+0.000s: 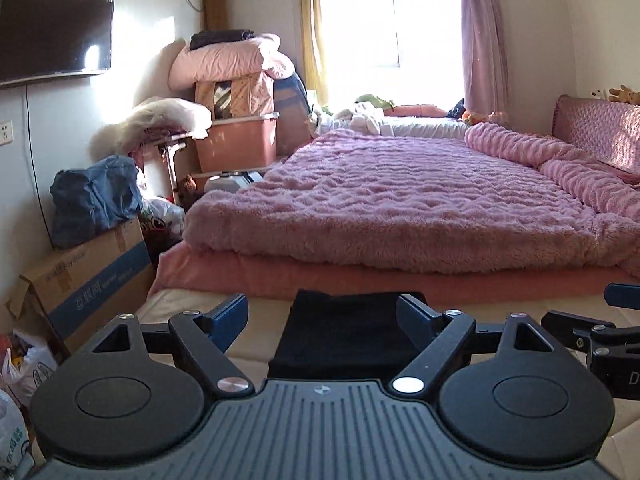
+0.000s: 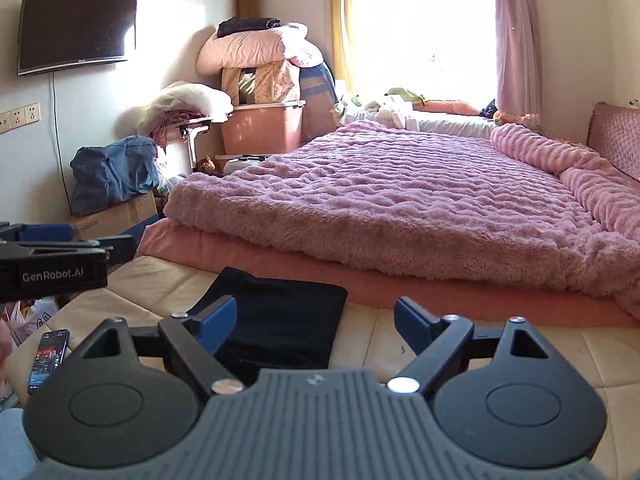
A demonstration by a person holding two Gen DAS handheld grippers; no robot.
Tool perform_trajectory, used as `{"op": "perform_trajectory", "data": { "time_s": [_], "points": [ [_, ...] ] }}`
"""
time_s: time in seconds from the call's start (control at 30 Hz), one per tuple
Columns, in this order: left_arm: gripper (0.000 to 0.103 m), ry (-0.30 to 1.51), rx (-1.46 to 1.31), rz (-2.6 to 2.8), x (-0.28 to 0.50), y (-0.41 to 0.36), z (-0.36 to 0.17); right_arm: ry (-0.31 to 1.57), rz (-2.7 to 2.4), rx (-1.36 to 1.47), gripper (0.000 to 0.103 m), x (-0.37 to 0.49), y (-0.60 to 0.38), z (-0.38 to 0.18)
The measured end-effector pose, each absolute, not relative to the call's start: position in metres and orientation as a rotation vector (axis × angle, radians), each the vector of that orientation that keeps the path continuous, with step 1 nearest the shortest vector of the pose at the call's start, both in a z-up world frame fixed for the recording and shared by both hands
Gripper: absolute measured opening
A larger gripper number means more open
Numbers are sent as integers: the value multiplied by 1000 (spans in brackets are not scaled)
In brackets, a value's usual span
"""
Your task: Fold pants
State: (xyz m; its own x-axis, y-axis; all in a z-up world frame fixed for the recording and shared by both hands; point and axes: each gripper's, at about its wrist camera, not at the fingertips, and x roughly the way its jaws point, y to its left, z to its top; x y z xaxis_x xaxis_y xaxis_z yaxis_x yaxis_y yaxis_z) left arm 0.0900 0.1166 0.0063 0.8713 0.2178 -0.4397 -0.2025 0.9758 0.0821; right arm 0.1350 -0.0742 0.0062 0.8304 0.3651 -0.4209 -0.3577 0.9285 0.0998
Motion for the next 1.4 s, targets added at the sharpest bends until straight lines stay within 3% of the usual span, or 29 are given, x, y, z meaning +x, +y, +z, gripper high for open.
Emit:
{"op": "perform_trajectory", "data": {
  "time_s": [0.47, 1.4],
  "points": [
    [98, 634, 35, 227, 61, 98, -44, 646, 377, 12, 82, 96, -68, -54],
    [98, 652, -4, 181, 49, 92, -43, 637, 386, 8, 82, 87, -72, -48]
  ]
}}
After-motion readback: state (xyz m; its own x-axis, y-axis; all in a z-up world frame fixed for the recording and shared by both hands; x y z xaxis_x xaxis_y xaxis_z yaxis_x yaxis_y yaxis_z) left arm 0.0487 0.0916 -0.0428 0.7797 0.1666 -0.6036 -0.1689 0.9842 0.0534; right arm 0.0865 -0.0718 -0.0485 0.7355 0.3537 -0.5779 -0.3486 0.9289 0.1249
